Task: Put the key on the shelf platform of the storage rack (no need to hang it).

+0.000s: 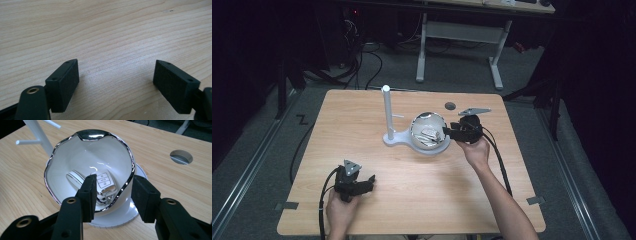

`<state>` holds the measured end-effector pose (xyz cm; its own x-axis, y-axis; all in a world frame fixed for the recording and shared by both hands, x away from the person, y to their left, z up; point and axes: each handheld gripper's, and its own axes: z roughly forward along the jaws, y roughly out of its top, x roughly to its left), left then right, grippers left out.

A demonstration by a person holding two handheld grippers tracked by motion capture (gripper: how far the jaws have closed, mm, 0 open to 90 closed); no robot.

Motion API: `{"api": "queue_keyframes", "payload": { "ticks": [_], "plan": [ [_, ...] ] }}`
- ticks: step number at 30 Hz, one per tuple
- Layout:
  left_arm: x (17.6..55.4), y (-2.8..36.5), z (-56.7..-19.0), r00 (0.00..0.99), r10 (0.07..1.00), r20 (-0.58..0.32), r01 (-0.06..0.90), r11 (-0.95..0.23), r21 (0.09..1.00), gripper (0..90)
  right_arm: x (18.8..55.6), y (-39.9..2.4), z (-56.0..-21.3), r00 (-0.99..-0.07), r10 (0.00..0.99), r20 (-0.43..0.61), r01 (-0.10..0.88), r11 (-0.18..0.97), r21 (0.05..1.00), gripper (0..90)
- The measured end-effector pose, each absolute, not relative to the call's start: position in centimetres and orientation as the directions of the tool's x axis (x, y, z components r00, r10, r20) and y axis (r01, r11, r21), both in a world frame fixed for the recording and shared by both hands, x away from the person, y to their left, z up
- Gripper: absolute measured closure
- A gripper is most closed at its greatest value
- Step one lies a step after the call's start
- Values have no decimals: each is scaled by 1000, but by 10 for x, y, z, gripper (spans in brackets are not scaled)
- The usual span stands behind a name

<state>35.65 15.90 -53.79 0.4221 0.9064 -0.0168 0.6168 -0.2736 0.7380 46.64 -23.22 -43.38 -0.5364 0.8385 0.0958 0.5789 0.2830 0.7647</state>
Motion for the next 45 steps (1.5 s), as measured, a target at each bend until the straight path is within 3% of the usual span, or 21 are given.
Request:
{"api": "queue_keyframes", "payload": {
  "ticks": [11,17,45],
  "plan": [
    [357,159,-538,422,906,-17,617,-274,738,212,455,-247,-430,-529,843,102,563,258,785,553],
    [357,159,-538,422,907,-17,617,-274,738,212,438,-257,-422,-531,846,55,525,276,805,558],
    [357,159,-538,422,906,-16,617,-275,737,212,399,-303,-433,-474,874,106,553,202,808,554]
  ]
}}
